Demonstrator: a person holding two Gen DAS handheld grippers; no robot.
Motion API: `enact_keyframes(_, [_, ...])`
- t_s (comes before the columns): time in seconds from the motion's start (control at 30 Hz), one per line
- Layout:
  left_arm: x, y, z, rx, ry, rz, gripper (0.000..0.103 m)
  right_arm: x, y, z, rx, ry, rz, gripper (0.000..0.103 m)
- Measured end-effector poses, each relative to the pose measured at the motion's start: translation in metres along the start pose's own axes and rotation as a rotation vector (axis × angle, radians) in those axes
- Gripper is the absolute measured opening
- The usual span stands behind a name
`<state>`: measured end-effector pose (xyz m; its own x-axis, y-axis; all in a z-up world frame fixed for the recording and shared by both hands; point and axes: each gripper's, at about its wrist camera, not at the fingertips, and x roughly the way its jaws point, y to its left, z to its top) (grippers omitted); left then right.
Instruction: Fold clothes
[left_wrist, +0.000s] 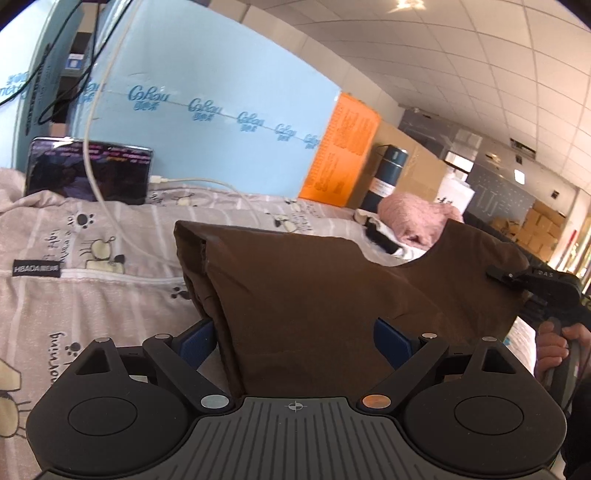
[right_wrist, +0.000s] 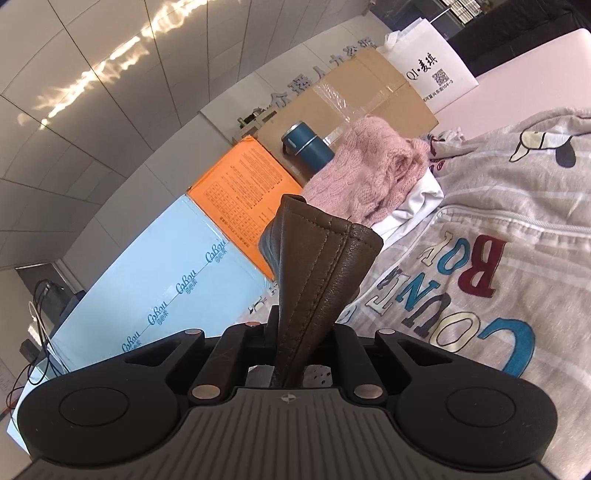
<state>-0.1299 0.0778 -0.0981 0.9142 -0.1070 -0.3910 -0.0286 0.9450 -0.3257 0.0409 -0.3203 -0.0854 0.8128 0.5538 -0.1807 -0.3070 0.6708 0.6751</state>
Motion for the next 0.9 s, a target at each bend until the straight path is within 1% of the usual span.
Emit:
enact_keyframes(0.03, [-0.001, -0.005, 0.0, 0.026, -0.01, -0.027, 0.094, -0.004, 0.001, 0.003, -0.018, -0.016, -0.01, 0.007])
enact_keyframes(0.07, [-0.002, -0.008, 0.0, 0.043, -0.017, -0.009, 0.094, -0.009, 0.002, 0.006, -0.036, -0.032, -0.02, 0.007])
enact_keyframes(0.13, [-0.001, -0.009, 0.0, 0.058, -0.02, 0.072, 0.094, -0.009, 0.018, 0.003, -0.093, -0.028, 0.012, 0.007])
enact_keyframes(0.2, [0.002, -0.006, 0.001, 0.048, -0.005, 0.145, 0.093, -0.009, 0.034, 0.001, -0.149, -0.024, 0.044, 0.007])
enact_keyframes(0.23, [0.004, -0.004, 0.001, 0.039, 0.007, 0.17, 0.093, -0.009, 0.041, 0.0, -0.178, -0.023, 0.06, 0.007])
enact_keyframes(0.37, [0.014, 0.003, 0.001, 0.015, 0.072, 0.21, 0.092, -0.009, 0.072, -0.004, -0.291, -0.015, 0.124, 0.007])
enact_keyframes(0.4, [0.016, 0.003, 0.0, 0.02, 0.083, 0.206, 0.09, -0.009, 0.08, -0.005, -0.32, -0.014, 0.141, 0.007])
enact_keyframes(0.43, [0.017, 0.003, -0.001, 0.024, 0.093, 0.203, 0.078, -0.009, 0.088, -0.006, -0.348, -0.012, 0.157, 0.007])
enact_keyframes(0.47, [0.018, 0.002, -0.001, 0.03, 0.099, 0.189, 0.071, -0.009, 0.096, -0.008, -0.377, -0.01, 0.173, 0.007])
enact_keyframes(0.5, [0.019, 0.001, -0.002, 0.036, 0.104, 0.17, 0.06, -0.008, 0.106, -0.012, -0.41, 0.004, 0.2, 0.007])
enact_keyframes(0.53, [0.019, 0.001, -0.002, 0.038, 0.105, 0.158, 0.054, -0.008, 0.117, -0.017, -0.445, 0.019, 0.228, 0.007])
enact_keyframes(0.67, [0.017, 0.004, -0.003, 0.015, 0.102, 0.147, 0.054, -0.008, 0.154, -0.051, -0.639, 0.089, 0.342, 0.007])
enact_keyframes(0.73, [0.017, 0.003, -0.003, 0.013, 0.101, 0.148, 0.054, -0.01, 0.166, -0.075, -0.758, 0.149, 0.393, 0.007])
enact_keyframes(0.83, [0.015, 0.004, -0.002, 0.006, 0.094, 0.151, 0.054, -0.012, 0.172, -0.111, -0.928, 0.268, 0.451, 0.008])
enact_keyframes(0.9, [0.014, 0.006, -0.001, -0.009, 0.086, 0.165, 0.055, -0.018, 0.169, -0.123, -0.999, 0.318, 0.464, 0.011])
